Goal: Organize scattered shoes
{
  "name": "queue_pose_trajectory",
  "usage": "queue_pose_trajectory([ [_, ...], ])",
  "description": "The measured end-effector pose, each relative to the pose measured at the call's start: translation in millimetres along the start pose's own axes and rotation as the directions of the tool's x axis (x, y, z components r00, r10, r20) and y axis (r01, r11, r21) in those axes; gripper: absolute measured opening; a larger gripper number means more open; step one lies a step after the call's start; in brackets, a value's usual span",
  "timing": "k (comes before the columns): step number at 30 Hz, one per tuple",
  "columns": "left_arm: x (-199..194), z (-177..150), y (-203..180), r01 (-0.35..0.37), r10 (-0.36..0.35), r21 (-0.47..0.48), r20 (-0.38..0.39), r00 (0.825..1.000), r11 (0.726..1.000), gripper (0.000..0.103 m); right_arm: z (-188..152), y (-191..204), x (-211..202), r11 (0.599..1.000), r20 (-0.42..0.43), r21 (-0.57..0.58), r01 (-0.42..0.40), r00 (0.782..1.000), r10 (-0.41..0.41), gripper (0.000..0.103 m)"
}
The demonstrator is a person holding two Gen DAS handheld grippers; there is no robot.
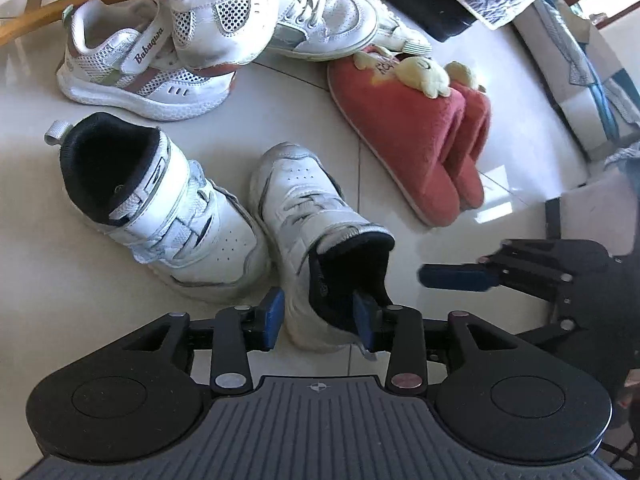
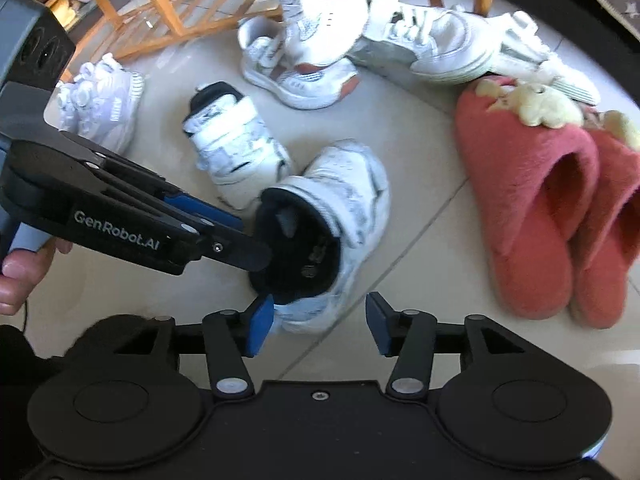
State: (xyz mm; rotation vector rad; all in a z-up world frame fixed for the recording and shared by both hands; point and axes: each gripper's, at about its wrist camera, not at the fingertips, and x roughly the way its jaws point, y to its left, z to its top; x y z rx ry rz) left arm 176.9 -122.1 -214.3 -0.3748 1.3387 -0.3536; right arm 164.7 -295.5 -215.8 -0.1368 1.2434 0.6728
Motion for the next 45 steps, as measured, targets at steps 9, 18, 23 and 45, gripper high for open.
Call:
queue_pose_trajectory([
  [9,10.7,-0.2,-5.4,-0.045,0.045,0.036,-0.009,0.999,0.998,0.020,-4.6,-14.2,-0.6,0.999,0.005,0.051,0.014,1.000,-0.014,0.059],
  [18,-1.9,-6.9,-3.1,-0.075,0.085,0.184,-0.051,0.995,0.980,0.011,-5.3,-4.1,-0.9,1.000,-0.024,-0.001,-0.023,0.999,0.023,0.067],
  [23,-12.5,-10.2,8.3,-0.101,0.122,0.259,-0.067,0.990,0.961,0.011,-10.7,12.8,-7.3,0.985,-0.045,-0.141,-0.094,0.995,0.089,0.078],
  [45,-42.4,-23.3,33.9,-0.018,0.145,0.558,-0.185,0.972,0.830,0.009,17.9,63.7,24.8,0.905,-0.058,-0.384,-0.184,0.983,0.175,0.087],
])
